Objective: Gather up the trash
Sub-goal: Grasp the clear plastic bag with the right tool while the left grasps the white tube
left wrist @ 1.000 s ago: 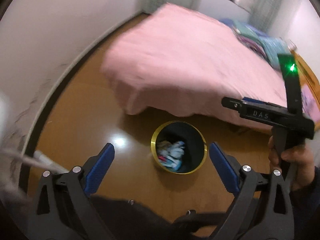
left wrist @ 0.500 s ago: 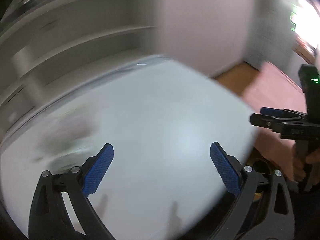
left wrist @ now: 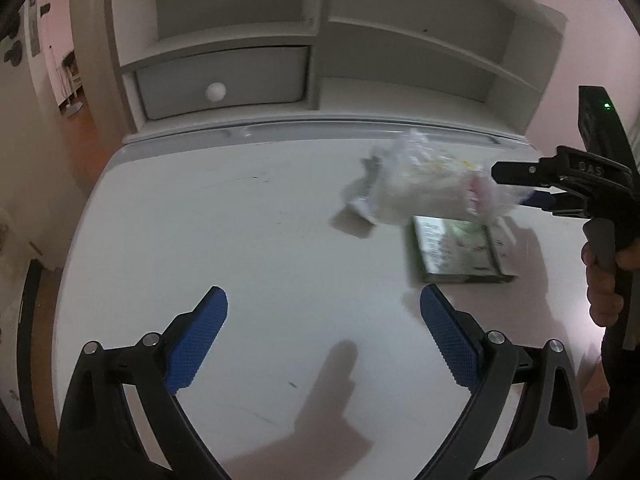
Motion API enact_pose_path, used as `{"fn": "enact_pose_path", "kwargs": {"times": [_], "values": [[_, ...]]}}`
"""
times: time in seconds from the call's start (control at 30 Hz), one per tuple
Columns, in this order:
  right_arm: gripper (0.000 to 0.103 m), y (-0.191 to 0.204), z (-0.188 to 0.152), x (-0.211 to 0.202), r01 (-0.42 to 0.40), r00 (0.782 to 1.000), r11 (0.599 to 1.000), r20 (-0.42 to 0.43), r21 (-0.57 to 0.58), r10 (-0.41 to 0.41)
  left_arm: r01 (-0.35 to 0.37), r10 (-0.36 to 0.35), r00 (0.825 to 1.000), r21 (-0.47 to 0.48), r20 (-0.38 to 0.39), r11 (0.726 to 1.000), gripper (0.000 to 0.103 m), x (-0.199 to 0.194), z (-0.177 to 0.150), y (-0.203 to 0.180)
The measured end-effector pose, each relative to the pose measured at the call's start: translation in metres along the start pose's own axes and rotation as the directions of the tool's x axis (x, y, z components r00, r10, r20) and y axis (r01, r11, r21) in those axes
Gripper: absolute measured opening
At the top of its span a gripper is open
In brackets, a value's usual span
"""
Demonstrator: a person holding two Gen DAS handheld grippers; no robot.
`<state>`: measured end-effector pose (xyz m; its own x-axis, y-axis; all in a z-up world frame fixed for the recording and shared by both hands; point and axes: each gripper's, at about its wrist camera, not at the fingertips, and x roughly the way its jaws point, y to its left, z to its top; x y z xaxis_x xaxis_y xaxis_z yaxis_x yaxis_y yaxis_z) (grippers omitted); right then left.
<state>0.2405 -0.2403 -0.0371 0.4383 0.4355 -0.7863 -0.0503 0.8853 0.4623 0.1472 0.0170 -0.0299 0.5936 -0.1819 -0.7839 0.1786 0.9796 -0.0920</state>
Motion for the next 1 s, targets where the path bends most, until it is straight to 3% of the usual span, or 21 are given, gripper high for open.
{"fn": "enact_pose_path", "kwargs": {"times": [0.07,0.13,0.2,0.4,0.6,0.77,0.87,0.93,1.0], "values": [[0.076,-0.001,0.002,0.008,0.008,1.0,1.0,-0.014,-0.002,-0.008,0.005,-0.005,1.0,0.0,-0.002,1.0,0.094,0.008,0.003,0.002],[0.045,-0.001,0.003,0.009,-0.002,1.0,1.0,-0.02,-0.001,0.002,0.026,-0.026,1.0,0.004,-0.008,1.0,0.094,0.018,0.012,0.006],[0.04,-0.001,0.006,-0.003,-0.004,1.0,1.0,0.003,-0.016,0.004,0.042,-0.042,0.999,0.012,-0.015,0.999,0.094,0.029,0.02,0.01],[0.04,-0.018,0.005,-0.064,0.016,0.994,0.999,0.107,-0.033,-0.012,0.093,-0.091,0.995,0.071,-0.034,0.993,0.094,0.059,0.056,-0.005],[0.041,-0.042,-0.012,-0.101,0.063,0.992,0.997,0.113,-0.034,-0.059,0.058,-0.047,0.994,0.113,-0.099,0.992,0.094,0.095,0.084,-0.018],[0.041,-0.052,-0.026,-0.111,0.104,0.989,0.994,0.107,-0.033,-0.1,0.012,0.009,0.992,0.164,-0.126,0.986,0.092,0.107,0.082,-0.022],[0.041,-0.056,-0.034,-0.118,0.121,0.987,0.992,0.114,-0.031,-0.117,0.004,0.018,0.992,0.173,-0.128,0.985,0.07,0.106,0.08,-0.026],[0.041,-0.063,-0.043,-0.127,0.131,0.984,0.991,0.124,-0.02,-0.127,-0.011,0.032,0.993,0.181,-0.115,0.983,0.034,0.103,0.079,-0.029],[0.041,-0.072,-0.052,-0.139,0.14,0.98,0.99,0.141,-0.004,-0.138,0.005,0.015,0.992,0.162,-0.123,0.987,0.016,0.101,0.081,-0.03]]}}
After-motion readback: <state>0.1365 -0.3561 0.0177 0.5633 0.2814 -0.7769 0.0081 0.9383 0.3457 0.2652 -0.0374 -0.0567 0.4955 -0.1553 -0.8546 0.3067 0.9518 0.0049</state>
